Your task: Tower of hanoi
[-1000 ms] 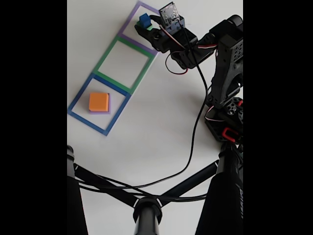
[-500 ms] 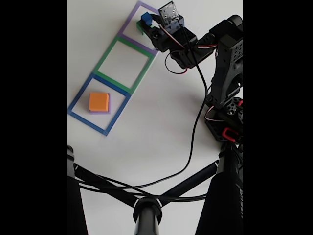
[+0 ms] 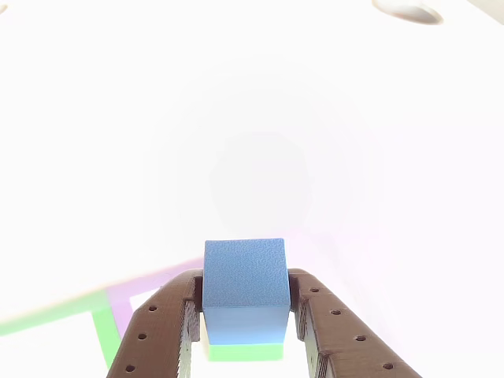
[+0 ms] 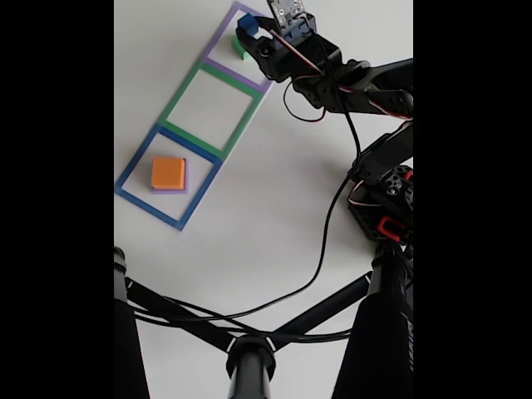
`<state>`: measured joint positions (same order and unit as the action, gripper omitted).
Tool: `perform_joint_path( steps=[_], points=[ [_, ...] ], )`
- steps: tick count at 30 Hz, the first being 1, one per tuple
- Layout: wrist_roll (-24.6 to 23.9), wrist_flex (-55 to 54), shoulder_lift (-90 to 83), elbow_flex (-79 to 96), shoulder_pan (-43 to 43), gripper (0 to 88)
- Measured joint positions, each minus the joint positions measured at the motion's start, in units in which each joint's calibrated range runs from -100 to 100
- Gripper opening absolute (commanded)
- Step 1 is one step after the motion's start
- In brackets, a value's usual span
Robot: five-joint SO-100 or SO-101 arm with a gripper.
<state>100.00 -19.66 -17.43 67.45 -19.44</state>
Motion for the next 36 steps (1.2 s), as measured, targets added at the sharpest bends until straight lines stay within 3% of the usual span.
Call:
perform_joint_path(
  steps=[8, 14, 18, 27, 36],
  points=[
    [0.0, 43.1, -25.24, -10.01, -0.08, 3.8],
    [0.0, 76.89, -31.49, -31.51, 0.74, 3.8],
    [0.0, 93.74, -33.09, -45.95, 3.52, 3.9],
    [0.0, 103.37, -35.96, -56.05, 7.78, 3.9],
    [0.0, 99.76, -33.43, -48.91, 18.75, 4.1]
  ],
)
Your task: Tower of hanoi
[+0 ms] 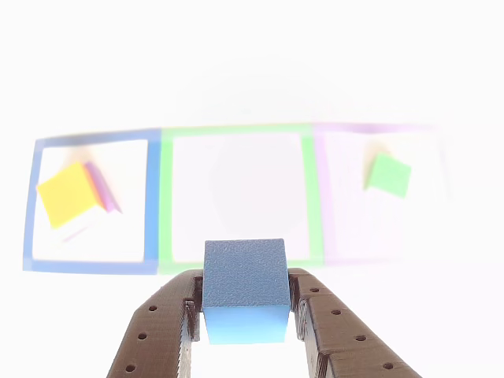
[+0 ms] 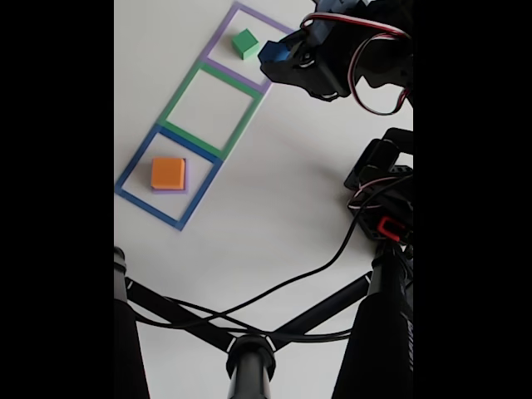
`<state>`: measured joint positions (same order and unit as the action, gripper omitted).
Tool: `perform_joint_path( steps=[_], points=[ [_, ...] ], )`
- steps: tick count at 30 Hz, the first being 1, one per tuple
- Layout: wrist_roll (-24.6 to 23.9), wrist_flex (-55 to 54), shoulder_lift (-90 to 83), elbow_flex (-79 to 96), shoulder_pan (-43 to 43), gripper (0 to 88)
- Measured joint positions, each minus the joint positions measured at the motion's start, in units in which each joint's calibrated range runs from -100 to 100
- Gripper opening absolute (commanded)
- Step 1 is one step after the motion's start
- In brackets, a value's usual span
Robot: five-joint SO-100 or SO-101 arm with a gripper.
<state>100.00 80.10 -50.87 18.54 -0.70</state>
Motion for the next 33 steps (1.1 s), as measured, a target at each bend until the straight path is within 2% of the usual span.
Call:
perform_joint_path(
  steps=[6, 18, 25, 33],
  points=[
    [-0.39, -18.06, 4.64, 18.19, 0.65, 4.4],
    [-0.39, -75.04, 22.2, 51.09, 2.21, 4.9],
    [-0.39, -105.86, 35.63, 60.05, 0.65, 5.3],
    [0.0, -127.93, 50.99, 62.23, 0.57, 5.5]
  ],
)
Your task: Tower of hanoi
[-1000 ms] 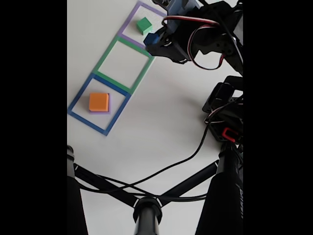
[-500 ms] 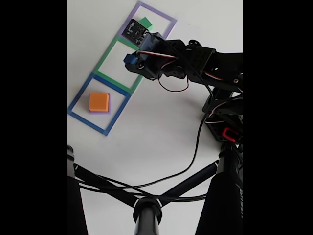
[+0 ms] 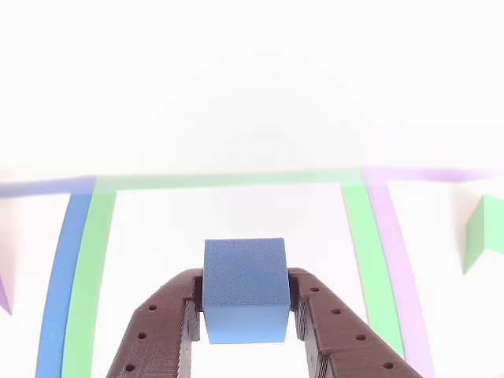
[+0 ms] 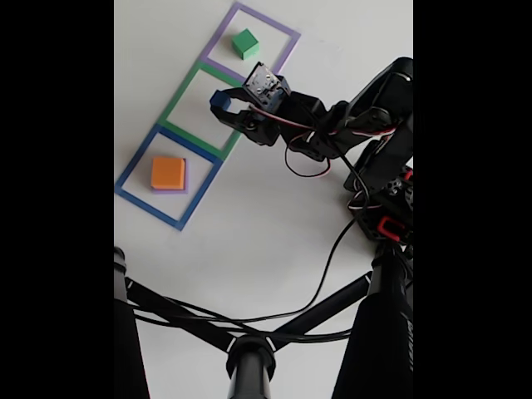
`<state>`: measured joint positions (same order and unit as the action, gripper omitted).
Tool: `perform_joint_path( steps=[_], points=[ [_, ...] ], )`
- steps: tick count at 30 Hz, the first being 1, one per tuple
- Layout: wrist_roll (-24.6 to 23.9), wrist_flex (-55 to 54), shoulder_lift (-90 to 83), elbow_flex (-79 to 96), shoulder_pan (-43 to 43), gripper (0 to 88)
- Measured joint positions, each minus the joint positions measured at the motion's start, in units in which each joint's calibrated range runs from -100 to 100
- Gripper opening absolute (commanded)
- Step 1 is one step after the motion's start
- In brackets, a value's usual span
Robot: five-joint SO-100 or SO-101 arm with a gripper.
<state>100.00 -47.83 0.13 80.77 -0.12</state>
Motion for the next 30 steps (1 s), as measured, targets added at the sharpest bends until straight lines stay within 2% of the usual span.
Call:
perform_joint_path(
  steps=[6, 11, 22, 30],
  points=[
    [0.0, -9.63, 11.99, -2.96, 0.0, 5.6],
    [0.0, -12.6, 18.4, -7.14, 0.0, 6.8],
    [0.0, -15.25, 23.55, -10.18, 0.0, 24.9],
    [0.0, -16.69, 22.96, -8.36, 0.16, 29.4]
  ],
)
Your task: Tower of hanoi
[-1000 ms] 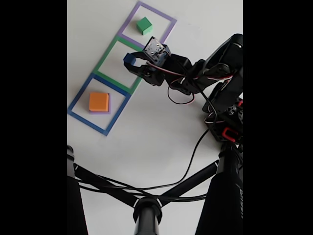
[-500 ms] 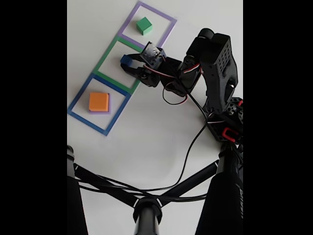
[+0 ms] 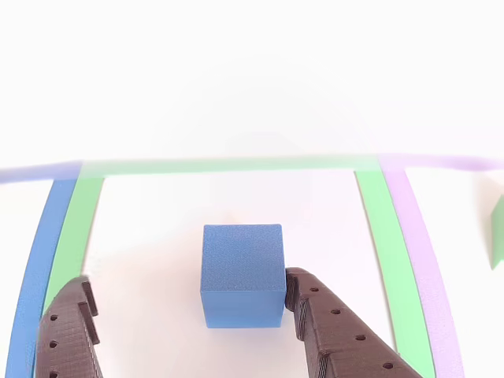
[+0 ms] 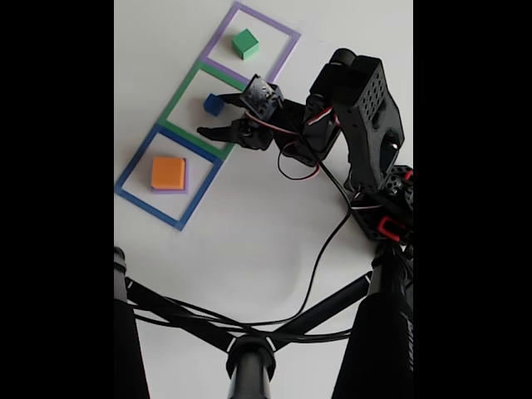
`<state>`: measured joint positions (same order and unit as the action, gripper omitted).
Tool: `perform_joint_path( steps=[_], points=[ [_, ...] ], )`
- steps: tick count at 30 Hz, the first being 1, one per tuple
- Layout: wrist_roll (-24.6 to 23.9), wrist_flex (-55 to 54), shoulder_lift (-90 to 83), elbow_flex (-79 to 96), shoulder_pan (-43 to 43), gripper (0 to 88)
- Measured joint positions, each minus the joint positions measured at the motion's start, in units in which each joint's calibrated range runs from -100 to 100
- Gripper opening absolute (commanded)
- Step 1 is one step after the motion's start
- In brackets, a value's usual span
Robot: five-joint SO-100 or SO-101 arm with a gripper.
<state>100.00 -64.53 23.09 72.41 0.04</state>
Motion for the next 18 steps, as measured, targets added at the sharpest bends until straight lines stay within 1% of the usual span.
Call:
perform_joint_path(
  steps=[2, 5, 7, 9, 11, 14, 18],
  points=[
    [0.0, 1.12, -2.79, 1.74, 0.0, 29.8],
    [0.0, 5.78, -10.47, 4.87, -0.33, 28.8],
    [0.0, 11.0, -17.05, 6.79, -1.47, 24.3],
    [0.0, 18.46, -25.41, 7.75, -2.21, 17.0],
    [0.0, 27.85, -34.87, 7.83, -2.46, 11.7],
    [0.0, 48.07, -50.4, 4.87, -4.67, 2.3],
    [0.0, 79.94, -65.51, -7.14, -5.81, 0.1]
  ],
)
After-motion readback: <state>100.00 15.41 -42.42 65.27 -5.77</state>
